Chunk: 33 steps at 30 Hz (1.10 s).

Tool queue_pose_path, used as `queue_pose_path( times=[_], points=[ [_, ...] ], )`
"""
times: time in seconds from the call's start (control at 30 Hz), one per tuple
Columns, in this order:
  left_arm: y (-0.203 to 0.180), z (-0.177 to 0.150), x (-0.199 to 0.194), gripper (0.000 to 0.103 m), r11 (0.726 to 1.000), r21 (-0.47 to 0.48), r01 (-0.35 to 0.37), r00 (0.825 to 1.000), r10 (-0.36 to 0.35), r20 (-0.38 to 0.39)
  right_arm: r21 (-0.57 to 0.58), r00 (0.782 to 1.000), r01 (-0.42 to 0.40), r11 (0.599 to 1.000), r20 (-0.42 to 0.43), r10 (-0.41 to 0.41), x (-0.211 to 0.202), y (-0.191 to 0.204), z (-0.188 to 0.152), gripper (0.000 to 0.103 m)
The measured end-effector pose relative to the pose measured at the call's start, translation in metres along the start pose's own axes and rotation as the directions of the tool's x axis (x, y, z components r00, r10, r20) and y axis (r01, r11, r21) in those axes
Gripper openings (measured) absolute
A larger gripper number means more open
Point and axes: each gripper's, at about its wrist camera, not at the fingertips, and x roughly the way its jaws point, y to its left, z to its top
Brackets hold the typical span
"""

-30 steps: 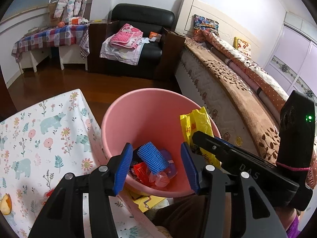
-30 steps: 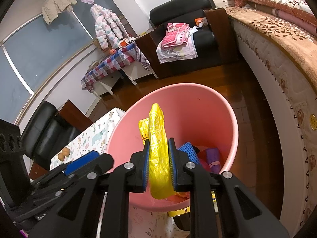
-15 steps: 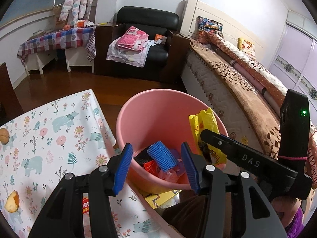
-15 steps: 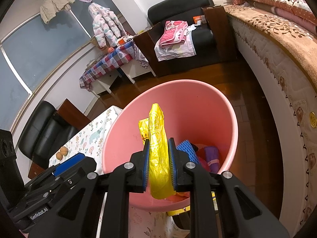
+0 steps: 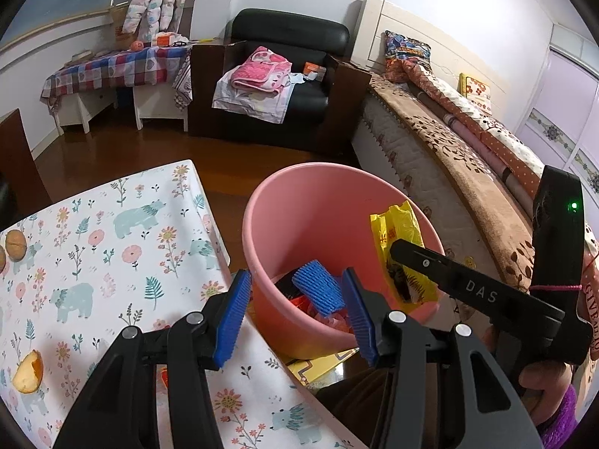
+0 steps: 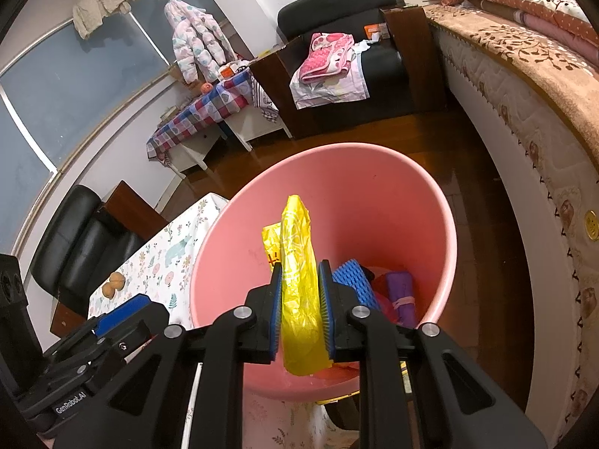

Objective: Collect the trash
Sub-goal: 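Open the right gripper to drop the yellow plastic bag into the bucket, then move the left gripper to the yellow peel while the right moves to the red snack bag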

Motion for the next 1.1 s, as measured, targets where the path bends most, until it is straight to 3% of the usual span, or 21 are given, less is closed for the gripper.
queue_pose_path(
  times=[0.1,1.1],
  points=[
    [0.001,-0.001,-0.002,0.050,1.000,-0.005,0.001,1.000,-0.001,-0.001,-0.011,1.000,0.010,1.000,0.005,-0.010,0.000,0.001,-0.001,0.028],
    [0.020,-0.010,-0.032,0.050,1.000,-0.021,-0.014,0.999,0.015,0.039,-0.094,0.999,-0.032,0.995,0.014,0.034,-0.015,0.040,-0.012,0.029]
  ],
)
